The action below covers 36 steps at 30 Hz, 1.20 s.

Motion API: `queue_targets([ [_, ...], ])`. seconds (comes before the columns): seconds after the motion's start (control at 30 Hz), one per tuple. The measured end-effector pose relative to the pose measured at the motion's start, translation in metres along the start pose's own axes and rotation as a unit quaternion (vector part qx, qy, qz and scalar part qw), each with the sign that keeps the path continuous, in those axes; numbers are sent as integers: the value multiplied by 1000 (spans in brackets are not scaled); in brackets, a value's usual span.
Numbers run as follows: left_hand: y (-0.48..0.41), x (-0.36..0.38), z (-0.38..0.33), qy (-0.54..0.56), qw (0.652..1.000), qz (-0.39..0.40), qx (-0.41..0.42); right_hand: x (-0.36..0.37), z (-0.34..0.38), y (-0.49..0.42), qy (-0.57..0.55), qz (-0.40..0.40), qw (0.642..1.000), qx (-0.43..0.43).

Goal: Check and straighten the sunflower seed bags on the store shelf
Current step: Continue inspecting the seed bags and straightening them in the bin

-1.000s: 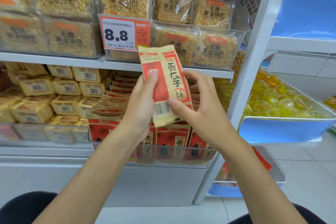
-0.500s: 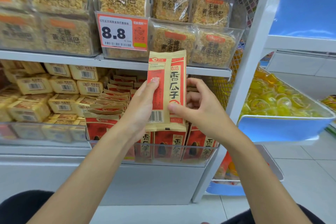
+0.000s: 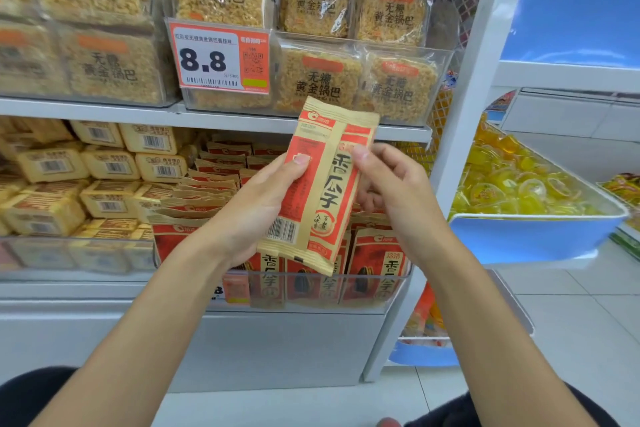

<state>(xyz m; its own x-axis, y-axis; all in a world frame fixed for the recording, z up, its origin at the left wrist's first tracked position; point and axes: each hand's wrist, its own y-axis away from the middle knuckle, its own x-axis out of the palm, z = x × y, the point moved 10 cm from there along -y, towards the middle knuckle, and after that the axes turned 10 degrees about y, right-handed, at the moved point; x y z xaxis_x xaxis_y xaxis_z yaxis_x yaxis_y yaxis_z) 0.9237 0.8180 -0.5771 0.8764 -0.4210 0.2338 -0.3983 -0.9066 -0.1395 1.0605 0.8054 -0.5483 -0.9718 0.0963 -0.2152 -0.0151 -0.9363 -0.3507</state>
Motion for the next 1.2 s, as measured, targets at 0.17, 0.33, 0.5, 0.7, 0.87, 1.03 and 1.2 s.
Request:
queue_targets([
  [0.17, 3, 3, 17, 89, 991, 29, -94, -8, -4, -2, -77, -28, 996, 22],
  [0.33, 12, 31, 29, 225, 946, 174, -158, -4, 1, -7, -215, 3, 976, 11],
  [0.5, 9, 44, 22, 161, 972, 131, -106, -10, 3, -14, -158, 7, 987, 33],
  [0.7, 0, 19, -14, -178, 974, -83, 117, -31, 24, -5, -52, 94, 994, -17],
  [0.87, -9, 22, -5, -265, 958, -57, 93, -79, 29, -5, 19, -36, 997, -70],
  [1.03, -17, 20, 8, -425, 904, 25, 29, -112, 18, -4, -11, -86, 993, -82],
  [1.2, -20, 27, 23, -457, 888, 56, 0, -115, 9, -2, -67, -108, 989, -79],
])
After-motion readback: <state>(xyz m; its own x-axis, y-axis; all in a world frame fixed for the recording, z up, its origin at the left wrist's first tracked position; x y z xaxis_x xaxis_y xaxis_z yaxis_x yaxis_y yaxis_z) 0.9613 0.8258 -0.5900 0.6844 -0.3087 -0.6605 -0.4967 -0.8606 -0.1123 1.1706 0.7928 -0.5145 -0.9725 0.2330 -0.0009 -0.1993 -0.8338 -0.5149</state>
